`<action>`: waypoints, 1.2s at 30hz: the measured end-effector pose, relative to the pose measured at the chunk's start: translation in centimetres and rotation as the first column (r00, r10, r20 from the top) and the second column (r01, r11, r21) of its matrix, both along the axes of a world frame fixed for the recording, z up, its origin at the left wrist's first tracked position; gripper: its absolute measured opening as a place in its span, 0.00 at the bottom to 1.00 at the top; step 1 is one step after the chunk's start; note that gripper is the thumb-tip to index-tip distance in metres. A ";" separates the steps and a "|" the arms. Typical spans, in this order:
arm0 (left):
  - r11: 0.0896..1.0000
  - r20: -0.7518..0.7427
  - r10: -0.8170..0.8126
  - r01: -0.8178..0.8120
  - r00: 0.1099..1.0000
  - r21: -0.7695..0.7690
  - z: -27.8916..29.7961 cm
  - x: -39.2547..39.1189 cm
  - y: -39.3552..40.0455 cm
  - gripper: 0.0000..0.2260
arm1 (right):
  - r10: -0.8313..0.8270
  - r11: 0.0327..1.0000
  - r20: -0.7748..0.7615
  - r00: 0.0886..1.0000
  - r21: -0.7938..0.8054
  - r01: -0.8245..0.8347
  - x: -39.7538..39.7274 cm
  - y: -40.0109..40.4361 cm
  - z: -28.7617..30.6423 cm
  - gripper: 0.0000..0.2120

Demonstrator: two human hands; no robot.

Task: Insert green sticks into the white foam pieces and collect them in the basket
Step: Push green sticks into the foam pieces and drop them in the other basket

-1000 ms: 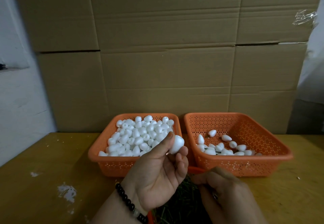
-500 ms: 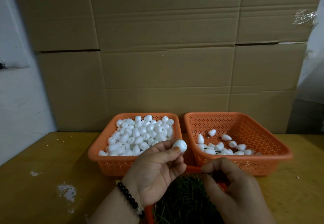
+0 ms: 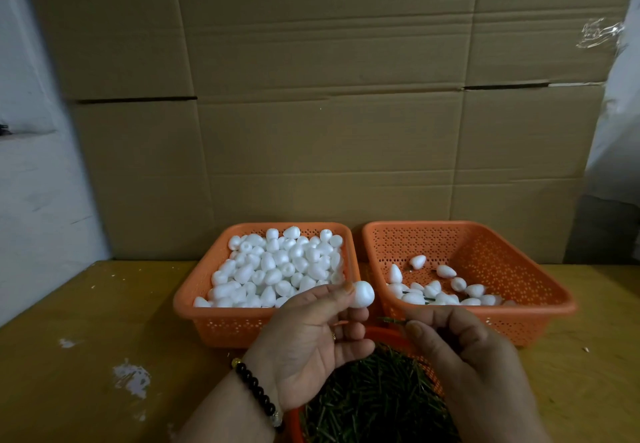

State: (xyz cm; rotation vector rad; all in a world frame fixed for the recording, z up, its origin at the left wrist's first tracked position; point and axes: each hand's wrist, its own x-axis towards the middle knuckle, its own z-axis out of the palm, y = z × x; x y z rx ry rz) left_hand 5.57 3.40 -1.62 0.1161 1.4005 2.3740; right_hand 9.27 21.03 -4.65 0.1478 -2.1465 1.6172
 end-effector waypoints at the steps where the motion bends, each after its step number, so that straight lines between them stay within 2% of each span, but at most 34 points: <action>1: 1.000 0.005 0.000 0.000 1.000 0.000 0.0 0.0 0.0 0.08 | -0.013 1.000 -0.011 1.000 -0.004 0.013 0.1 0.0 0.0 0.04; 3: 1.000 0.021 0.003 -0.002 1.000 -0.001 0.0 0.0 0.1 0.10 | -0.028 0.999 -0.033 0.999 -0.018 0.027 0.1 -0.1 0.1 0.00; 6: 0.999 0.017 -0.024 0.025 1.000 -0.026 0.0 0.1 0.1 0.10 | -0.037 0.999 -0.076 0.996 -0.042 0.034 0.4 -0.3 0.2 0.08; 18: 0.990 -0.007 -0.115 0.114 0.993 -0.078 -0.1 0.2 0.2 0.07 | -0.081 0.997 -0.128 0.989 -0.009 0.080 0.3 -0.2 0.2 0.02; 22: 0.990 -0.013 -0.116 0.114 0.993 -0.083 -0.1 0.2 0.2 0.10 | -0.101 0.992 -0.151 0.983 0.055 0.110 0.1 -0.1 -0.2 0.08; 36: 0.987 -0.052 -0.121 0.115 0.991 -0.117 -0.3 0.5 0.5 0.11 | -0.070 0.993 -0.163 0.984 0.084 0.084 0.3 -0.4 -0.3 0.06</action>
